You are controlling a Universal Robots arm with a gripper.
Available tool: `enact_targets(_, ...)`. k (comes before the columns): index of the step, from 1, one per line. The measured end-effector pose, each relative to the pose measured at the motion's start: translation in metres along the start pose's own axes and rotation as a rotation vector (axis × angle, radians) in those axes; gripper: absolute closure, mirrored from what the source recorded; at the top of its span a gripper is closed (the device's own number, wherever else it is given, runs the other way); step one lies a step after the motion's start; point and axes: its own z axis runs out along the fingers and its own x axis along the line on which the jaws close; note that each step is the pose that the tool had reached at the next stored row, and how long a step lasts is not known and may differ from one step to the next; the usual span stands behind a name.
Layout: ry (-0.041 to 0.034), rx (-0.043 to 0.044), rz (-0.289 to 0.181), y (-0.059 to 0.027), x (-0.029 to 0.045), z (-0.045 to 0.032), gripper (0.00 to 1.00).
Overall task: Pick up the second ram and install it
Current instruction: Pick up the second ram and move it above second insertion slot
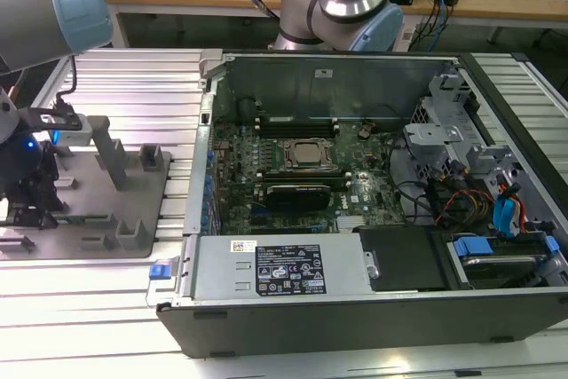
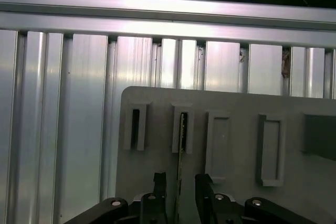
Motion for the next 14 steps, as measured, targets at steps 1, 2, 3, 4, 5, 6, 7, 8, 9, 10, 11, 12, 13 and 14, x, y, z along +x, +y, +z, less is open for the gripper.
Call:
enact_targets(1,-0.0001,0.0001,0.0,0.0,0.0,0.0002,0.66)
enact_targets(2,-0.0001,0.0002,0.0,0.0,0.0,0.0005,0.66)
enact_targets(3,-0.0001,0.0002,0.0,0.0,0.0,0.0007,0.67)
enact_targets(4,-0.0001,0.0002,0.0,0.0,0.0,0.001,0.75)
enact_targets(5,-0.0002,0.0002,0.0,0.0,0.0,0.0011,0.75)
enact_targets(6,-0.0001,0.0002,0.0,-0.0001,0.0,0.0012,0.75)
enact_targets(7,-0.0001,0.0002,0.0,-0.0001,0.0,0.0011,0.75)
enact_targets(8,-0.0002,0.0004,0.0,-0.0001,-0.0001,0.0006,0.75)
enact_targets(9,-0.0004,0.0006,0.0,-0.0001,-0.0001,0.0003,0.75)
enact_targets(10,-0.0003,0.0006,0.0,-0.0001,-0.0001,0.0002,0.75)
enact_targets(11,-0.0002,0.0003,0.0,0.0,-0.0001,-0.0001,0.75)
enact_targets(12,-0.0002,0.0002,0.0,0.0,0.0,-0.0002,0.77)
enact_targets(13,-0.0002,0.0003,0.0,0.0,0.0,-0.0003,0.84)
enact_targets(14,-0.0002,0.0003,0.0,0.0,0.0,-0.0003,0.84)
